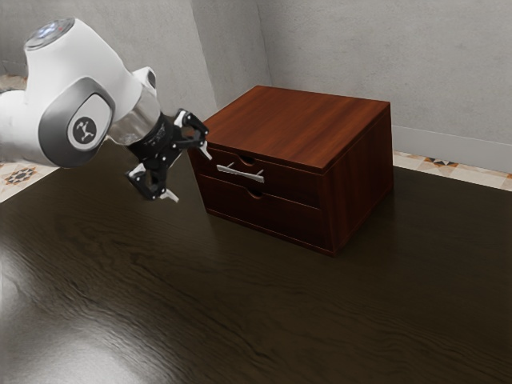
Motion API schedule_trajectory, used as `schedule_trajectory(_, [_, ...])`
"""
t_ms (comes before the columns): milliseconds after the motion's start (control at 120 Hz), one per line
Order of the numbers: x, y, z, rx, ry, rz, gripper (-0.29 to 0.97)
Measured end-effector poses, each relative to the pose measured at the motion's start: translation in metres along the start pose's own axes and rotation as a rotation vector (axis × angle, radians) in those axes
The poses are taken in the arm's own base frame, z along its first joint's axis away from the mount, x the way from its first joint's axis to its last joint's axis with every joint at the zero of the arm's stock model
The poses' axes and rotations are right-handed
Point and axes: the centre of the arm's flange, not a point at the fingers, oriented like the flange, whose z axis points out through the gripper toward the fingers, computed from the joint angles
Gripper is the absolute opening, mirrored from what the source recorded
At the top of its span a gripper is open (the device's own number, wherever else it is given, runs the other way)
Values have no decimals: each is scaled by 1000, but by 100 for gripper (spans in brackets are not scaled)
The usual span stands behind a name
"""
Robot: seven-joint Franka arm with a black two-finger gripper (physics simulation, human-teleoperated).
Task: Pull the drawer handle with one arm to open the drawer
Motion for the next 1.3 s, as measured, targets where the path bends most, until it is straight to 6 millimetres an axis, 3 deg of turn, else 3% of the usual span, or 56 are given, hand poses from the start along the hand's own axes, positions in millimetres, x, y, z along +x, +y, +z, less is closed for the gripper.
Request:
schedule_trajectory(283, [0, -1, 34, -52, 14, -99, 68])
schedule_trajectory(458, [1, 8, 39, -90, 24, -137, 68])
schedule_trajectory(733, [1, 22, 66, -89, 31, -173, 68])
schedule_trajectory(983, [0, 32, 72, -101, 34, -191, 68])
schedule_trajectory(1300, [4, 29, 96, -75, 36, -216, 68])
